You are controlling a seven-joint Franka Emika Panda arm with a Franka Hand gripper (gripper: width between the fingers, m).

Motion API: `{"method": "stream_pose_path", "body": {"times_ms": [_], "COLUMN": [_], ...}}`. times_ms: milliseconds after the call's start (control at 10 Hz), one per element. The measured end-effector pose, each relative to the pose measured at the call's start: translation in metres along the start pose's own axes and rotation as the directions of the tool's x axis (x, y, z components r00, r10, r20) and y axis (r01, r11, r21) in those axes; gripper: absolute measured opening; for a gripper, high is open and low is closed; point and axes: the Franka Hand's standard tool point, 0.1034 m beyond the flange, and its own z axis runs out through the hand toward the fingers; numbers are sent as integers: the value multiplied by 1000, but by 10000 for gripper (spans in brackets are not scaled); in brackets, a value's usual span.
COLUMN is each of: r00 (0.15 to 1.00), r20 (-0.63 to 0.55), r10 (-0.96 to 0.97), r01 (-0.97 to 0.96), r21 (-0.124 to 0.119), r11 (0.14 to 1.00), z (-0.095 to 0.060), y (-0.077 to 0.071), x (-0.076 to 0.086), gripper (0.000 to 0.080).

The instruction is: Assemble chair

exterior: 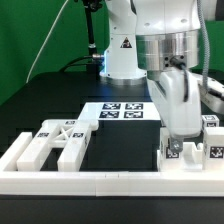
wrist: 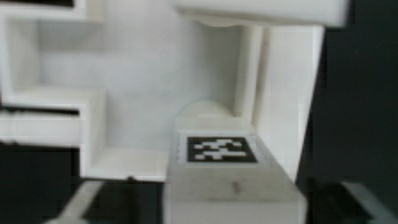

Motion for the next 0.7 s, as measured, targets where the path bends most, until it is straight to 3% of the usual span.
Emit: {"method": "stream_pose_path", "body": {"times_ms": [200, 500, 600, 700], "r00": [939, 838, 790, 684], "r20": [-4, -13, -13, -17], "r10": [-343, -546, -613, -730], "r01": [343, 546, 613, 729], "r21": [2, -3, -4, -17], "r11": [939, 838, 790, 684], "z": [0, 4, 4, 3], "y": [-1, 4, 4, 4], "x": [-3, -2, -2, 1], "gripper": [639, 649, 649, 649]}}
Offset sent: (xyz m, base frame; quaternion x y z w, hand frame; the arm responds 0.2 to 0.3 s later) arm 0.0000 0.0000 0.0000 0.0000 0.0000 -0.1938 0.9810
